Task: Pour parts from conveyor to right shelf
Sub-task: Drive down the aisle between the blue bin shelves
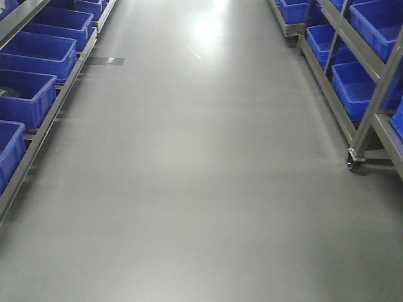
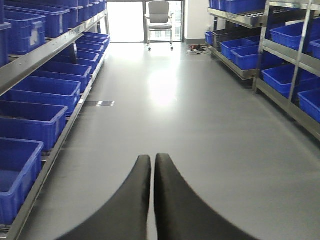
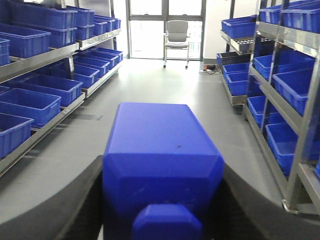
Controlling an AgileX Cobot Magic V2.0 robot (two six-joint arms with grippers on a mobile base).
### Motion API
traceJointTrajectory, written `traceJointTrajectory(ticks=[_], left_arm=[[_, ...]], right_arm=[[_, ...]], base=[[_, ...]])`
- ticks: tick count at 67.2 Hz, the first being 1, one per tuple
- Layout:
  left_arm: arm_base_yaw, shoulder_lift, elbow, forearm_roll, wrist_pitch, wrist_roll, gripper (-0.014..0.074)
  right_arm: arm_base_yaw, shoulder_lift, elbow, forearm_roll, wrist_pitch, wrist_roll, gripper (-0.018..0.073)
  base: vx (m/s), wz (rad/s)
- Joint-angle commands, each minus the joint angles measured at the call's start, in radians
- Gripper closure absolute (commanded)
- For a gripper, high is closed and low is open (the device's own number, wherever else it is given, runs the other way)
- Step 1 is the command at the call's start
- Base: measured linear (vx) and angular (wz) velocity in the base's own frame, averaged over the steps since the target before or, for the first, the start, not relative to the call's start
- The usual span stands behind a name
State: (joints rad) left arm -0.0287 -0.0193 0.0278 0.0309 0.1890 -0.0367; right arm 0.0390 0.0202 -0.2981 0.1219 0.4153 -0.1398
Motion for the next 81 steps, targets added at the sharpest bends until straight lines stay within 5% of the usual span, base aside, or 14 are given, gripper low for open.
traceJointTrajectory(ticks=[1, 81], left_arm=[[-0.005, -0.004, -0.019, -0.001, -0.071, -0.007, 0.0603], [-0.005, -0.004, -0.019, -0.001, -0.071, -0.007, 0.0603]], right_arm=[[0.000, 0.015, -0.025, 0.001, -0.078, -0.005, 0.0564], [0.000, 0.015, -0.025, 0.001, -0.078, -0.005, 0.0564]], base=[[0.11, 0.19], [0.39, -0.02]])
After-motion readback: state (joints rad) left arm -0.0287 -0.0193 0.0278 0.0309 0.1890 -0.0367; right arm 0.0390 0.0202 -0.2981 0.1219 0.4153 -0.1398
